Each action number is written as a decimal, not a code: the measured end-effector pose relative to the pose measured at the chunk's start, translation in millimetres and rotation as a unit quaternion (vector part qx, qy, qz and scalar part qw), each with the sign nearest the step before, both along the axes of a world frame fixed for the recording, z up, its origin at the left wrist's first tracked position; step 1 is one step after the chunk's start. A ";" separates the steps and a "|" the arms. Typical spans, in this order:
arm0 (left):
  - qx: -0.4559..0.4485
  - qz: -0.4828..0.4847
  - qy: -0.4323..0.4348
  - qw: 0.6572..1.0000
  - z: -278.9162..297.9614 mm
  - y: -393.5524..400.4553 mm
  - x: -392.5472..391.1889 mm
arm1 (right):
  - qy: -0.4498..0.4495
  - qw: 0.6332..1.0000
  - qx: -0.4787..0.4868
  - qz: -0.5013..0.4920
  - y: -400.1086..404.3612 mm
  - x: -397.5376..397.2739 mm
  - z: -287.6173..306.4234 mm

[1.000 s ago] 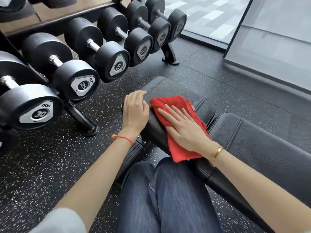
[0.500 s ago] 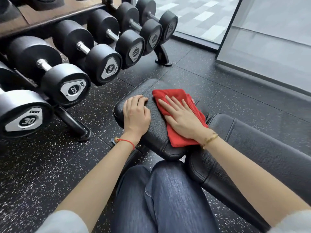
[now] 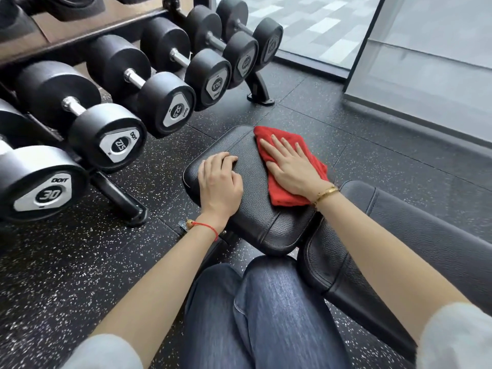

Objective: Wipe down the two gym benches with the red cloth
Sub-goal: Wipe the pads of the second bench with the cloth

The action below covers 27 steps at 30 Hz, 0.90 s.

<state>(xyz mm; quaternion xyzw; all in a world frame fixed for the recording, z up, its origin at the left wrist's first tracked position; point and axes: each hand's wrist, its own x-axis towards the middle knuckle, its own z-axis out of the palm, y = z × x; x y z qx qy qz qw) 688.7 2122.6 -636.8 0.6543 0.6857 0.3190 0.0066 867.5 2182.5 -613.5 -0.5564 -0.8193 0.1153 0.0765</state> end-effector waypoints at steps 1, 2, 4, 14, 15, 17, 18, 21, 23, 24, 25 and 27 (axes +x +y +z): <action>0.000 -0.001 -0.001 1.000 -0.5 0.3 -0.5 | 0.000 1.000 0.007 0.022 -11.9 0.3 -0.5; 0.000 -0.001 -0.003 1.000 -0.9 0.5 -0.8 | -0.002 0.999 0.017 0.044 -26.9 2.7 -1.7; -0.001 -0.005 -0.002 1.000 -1.1 0.1 -1.1 | -0.003 0.996 0.034 0.077 -57.9 13.0 -4.3; -0.011 -0.011 0.003 1.000 3.5 -2.9 -1.8 | 0.011 1.000 0.012 -0.023 -9.6 17.7 -3.6; -0.012 -0.011 0.004 1.000 4.3 -3.5 -1.5 | 0.010 1.000 0.004 -0.021 4.2 7.5 -2.9; -0.011 0.000 -0.001 1.000 6.2 -4.9 -2.6 | 0.014 1.000 -0.008 -0.002 24.3 -17.4 -1.7; -0.010 0.008 -0.009 1.000 7.4 -6.2 -4.0 | 0.016 1.000 -0.010 0.011 30.0 -29.8 -1.1; -0.011 0.010 -0.033 0.999 8.9 -13.2 -11.8 | 0.012 0.999 -0.007 0.052 29.9 -52.8 0.9; -0.007 0.001 -0.052 0.999 9.3 -17.5 -19.8 | 0.009 0.997 -0.001 0.083 15.3 -53.5 2.2; -0.004 -0.001 -0.065 0.998 10.1 -19.0 -24.1 | 0.008 0.995 0.005 0.101 4.4 -50.8 2.0; 0.002 0.000 -0.077 0.997 11.2 -19.8 -28.3 | 0.007 0.993 0.012 0.121 -8.3 -46.3 1.2; 0.010 0.006 -0.100 0.995 13.8 -20.8 -35.8 | 0.003 0.988 0.025 0.151 -33.5 -32.9 -2.4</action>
